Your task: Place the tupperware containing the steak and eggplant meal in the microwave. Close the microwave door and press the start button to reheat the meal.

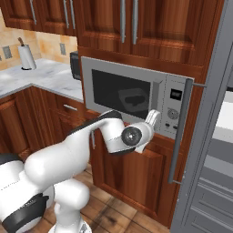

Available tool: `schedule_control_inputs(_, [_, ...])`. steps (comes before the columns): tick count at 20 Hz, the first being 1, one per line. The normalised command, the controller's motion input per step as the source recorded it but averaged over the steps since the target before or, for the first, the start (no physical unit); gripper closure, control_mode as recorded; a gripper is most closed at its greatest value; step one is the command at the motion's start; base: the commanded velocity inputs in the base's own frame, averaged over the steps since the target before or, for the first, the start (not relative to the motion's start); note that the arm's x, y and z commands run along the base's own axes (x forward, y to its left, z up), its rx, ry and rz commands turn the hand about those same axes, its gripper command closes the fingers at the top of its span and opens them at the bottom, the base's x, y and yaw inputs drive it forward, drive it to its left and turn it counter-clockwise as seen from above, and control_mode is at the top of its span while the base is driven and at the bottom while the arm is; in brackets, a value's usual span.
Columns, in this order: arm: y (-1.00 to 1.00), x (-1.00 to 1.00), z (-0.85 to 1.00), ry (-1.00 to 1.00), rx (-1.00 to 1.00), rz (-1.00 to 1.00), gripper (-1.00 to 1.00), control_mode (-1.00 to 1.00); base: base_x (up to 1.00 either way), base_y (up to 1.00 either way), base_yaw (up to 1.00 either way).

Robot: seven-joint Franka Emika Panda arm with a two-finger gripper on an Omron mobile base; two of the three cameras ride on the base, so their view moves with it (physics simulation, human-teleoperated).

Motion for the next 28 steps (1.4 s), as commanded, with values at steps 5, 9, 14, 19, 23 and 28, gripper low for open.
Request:
schedule_control_inputs(5, [-0.06, 0.07, -0.25, 0.0, 0.0, 0.04, 1.0, -1.0, 0.0, 0.0, 0.0])
schedule_control_inputs(9, [-0.17, 0.0, -0.01, 0.0, 0.01, 0.11, 1.0, -1.0, 0.0, 0.0, 0.0])
schedule_control_inputs(14, [-0.07, 0.0, 0.0, 0.0, 0.01, 0.13, 1.0, -1.0, 0.0, 0.0, 0.0])
schedule_control_inputs(19, [0.0, 0.0, 0.0, 0.0, 0.0, 0.11, 1.0, -1.0, 0.0, 0.0, 0.0])
schedule_control_inputs(23, [0.0, 0.08, 0.0, 0.0, 0.0, 0.06, 1.0, -1.0, 0.0, 0.0, 0.0])
schedule_control_inputs(28, [0.0, 0.23, 0.0, 0.0, 0.01, 0.03, 1.0, -1.0, 0.0, 0.0, 0.0])
